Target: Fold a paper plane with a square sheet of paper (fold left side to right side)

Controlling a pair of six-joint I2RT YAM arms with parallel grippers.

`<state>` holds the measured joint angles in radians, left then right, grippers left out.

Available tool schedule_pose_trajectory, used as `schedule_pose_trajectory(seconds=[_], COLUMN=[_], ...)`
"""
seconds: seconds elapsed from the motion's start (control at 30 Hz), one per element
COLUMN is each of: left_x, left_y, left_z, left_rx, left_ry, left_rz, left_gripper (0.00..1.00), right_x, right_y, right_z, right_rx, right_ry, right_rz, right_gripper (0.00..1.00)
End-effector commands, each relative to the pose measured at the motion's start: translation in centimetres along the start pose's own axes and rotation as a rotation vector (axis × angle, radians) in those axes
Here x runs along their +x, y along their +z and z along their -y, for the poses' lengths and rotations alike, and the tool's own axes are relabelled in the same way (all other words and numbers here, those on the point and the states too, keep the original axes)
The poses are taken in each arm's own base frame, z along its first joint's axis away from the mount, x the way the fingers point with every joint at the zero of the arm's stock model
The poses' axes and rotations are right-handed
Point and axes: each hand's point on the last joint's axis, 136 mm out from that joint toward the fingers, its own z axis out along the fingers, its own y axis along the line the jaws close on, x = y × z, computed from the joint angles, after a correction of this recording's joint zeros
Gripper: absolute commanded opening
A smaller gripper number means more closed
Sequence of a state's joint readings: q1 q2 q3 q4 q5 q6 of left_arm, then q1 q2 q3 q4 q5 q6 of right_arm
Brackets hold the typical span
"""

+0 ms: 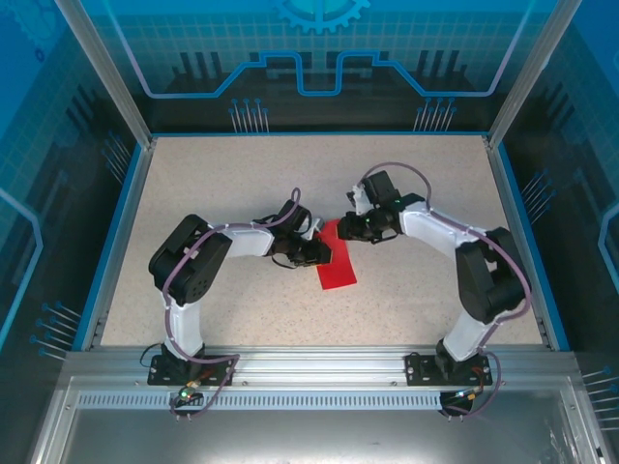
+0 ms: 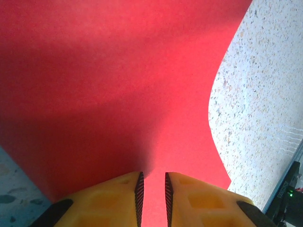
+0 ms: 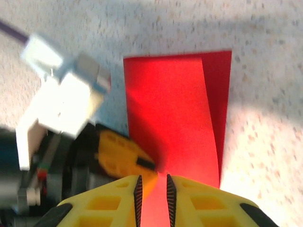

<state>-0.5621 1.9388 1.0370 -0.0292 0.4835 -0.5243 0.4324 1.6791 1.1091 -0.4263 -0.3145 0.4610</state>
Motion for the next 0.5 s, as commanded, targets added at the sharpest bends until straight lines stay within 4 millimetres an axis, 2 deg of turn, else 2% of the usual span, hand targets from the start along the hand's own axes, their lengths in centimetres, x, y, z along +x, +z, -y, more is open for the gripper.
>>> schedule_pose_trajectory(seconds=[0.0, 0.17, 0.3, 0.47], left_x=[2.0, 1.9, 1.7, 0.7], left_y=[0.5, 0.5, 0.3, 0.0], left_z=[-2.2, -1.9, -1.7, -1.3], left_rx=[-0.084, -0.085, -0.089, -0.088], left_ry=[-0.038, -0.033, -0.025, -0.014], left_rz=[-0.048, -0.05, -0.05, -0.038], left_gripper=[0.23, 0.23, 0.23, 0.24], right_x=[5.2, 8.7, 10.0, 11.5], right_y=[0.2, 2.5, 3.8, 4.2], right_z=[1.3, 1.8, 2.9, 4.8], right_rx=[0.042, 0.041, 0.093, 0.172], right_ry=[0.026, 0.053, 0.057, 0.07], right_rz=[-0.121, -0.207, -0.262, -0.317], right_gripper=[0.17, 0.15, 0.14, 0.14])
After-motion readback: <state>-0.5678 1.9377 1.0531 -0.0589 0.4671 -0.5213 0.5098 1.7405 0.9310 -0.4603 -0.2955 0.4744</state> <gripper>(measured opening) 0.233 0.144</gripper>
